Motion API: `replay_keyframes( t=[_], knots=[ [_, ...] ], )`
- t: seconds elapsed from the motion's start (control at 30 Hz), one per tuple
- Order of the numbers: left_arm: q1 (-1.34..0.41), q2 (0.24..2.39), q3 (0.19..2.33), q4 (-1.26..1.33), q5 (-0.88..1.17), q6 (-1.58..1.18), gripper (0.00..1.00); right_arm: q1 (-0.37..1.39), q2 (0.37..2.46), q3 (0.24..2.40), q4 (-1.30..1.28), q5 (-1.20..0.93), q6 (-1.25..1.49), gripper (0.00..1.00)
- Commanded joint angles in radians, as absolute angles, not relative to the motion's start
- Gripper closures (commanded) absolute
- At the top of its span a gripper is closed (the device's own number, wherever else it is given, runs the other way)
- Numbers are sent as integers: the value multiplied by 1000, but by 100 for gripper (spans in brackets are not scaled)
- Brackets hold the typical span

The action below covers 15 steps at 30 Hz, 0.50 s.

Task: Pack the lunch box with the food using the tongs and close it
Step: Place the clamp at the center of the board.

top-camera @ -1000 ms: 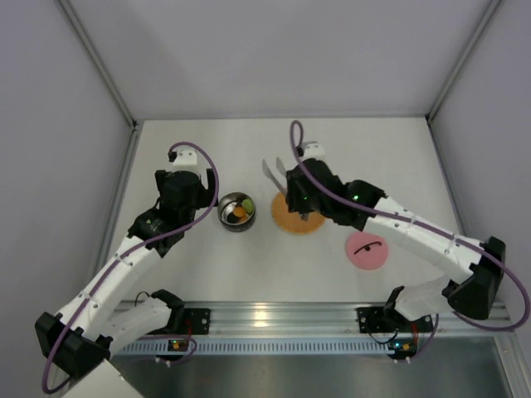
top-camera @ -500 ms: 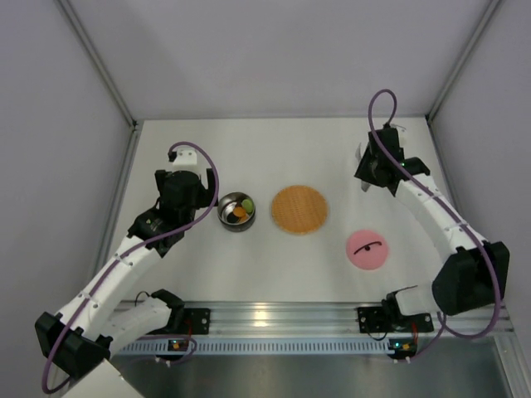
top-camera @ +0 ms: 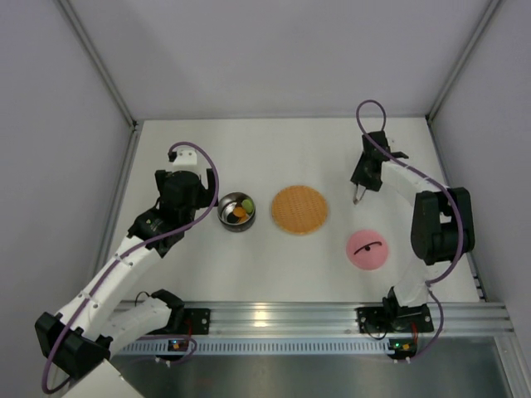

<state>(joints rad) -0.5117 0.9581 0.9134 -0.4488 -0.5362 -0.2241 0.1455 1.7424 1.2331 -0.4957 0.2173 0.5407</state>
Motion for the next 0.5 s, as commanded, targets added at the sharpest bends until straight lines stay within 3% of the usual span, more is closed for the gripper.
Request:
replay_keyframes(
  t=[0.0, 0.2, 0.47],
  knots=[
    [-514, 946, 948, -437, -543, -213, 1, 127, 1787, 1278, -411, 192, 528, 55],
    [-514, 945, 948, -437, -540, -215, 1, 121, 1825, 1239, -387, 167, 525, 47],
    [-515, 942, 950, -439, -538, -216, 1, 121, 1767, 1226, -391, 170, 508, 26]
  ],
)
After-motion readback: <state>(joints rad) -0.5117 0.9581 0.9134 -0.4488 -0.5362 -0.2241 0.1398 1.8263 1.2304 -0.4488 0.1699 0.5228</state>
